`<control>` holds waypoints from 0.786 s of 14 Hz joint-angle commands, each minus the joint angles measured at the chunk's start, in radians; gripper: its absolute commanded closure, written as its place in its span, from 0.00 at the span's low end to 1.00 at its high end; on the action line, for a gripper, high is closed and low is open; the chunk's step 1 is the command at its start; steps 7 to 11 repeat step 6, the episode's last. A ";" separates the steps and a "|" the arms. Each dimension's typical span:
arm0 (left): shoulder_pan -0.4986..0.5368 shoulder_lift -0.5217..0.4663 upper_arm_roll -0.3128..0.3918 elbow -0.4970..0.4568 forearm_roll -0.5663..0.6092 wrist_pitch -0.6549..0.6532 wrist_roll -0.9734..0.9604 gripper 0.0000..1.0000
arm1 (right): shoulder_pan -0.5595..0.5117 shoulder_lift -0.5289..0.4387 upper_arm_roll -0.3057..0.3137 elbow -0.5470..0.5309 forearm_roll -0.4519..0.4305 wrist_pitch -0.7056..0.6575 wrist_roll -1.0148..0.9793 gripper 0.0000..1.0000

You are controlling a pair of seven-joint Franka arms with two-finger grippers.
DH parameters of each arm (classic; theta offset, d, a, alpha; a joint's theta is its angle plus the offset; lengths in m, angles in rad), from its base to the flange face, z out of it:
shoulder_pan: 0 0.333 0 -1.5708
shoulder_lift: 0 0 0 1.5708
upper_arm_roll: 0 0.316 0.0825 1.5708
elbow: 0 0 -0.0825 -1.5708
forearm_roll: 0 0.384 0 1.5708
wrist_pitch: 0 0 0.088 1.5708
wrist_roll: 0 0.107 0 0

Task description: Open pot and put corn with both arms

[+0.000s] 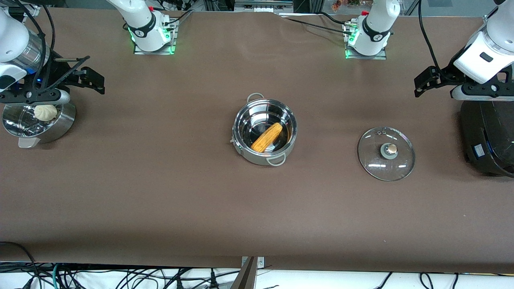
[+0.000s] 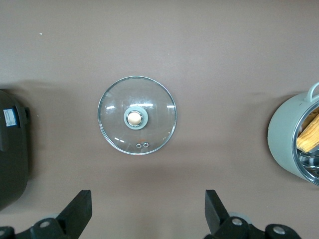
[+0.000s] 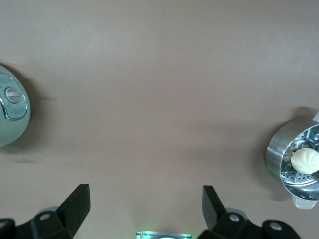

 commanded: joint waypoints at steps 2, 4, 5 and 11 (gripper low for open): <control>0.011 0.017 -0.004 0.037 -0.002 -0.028 0.025 0.00 | -0.013 -0.012 0.007 0.004 0.015 -0.010 -0.007 0.00; 0.014 0.019 -0.004 0.038 -0.002 -0.041 0.023 0.00 | -0.013 -0.010 0.007 0.003 0.013 -0.011 -0.016 0.00; 0.014 0.017 -0.004 0.038 -0.002 -0.041 0.023 0.00 | -0.013 -0.010 0.006 0.003 0.013 -0.013 -0.016 0.00; 0.014 0.017 -0.004 0.038 -0.002 -0.042 0.022 0.00 | -0.013 -0.010 0.007 0.001 0.013 -0.013 -0.011 0.00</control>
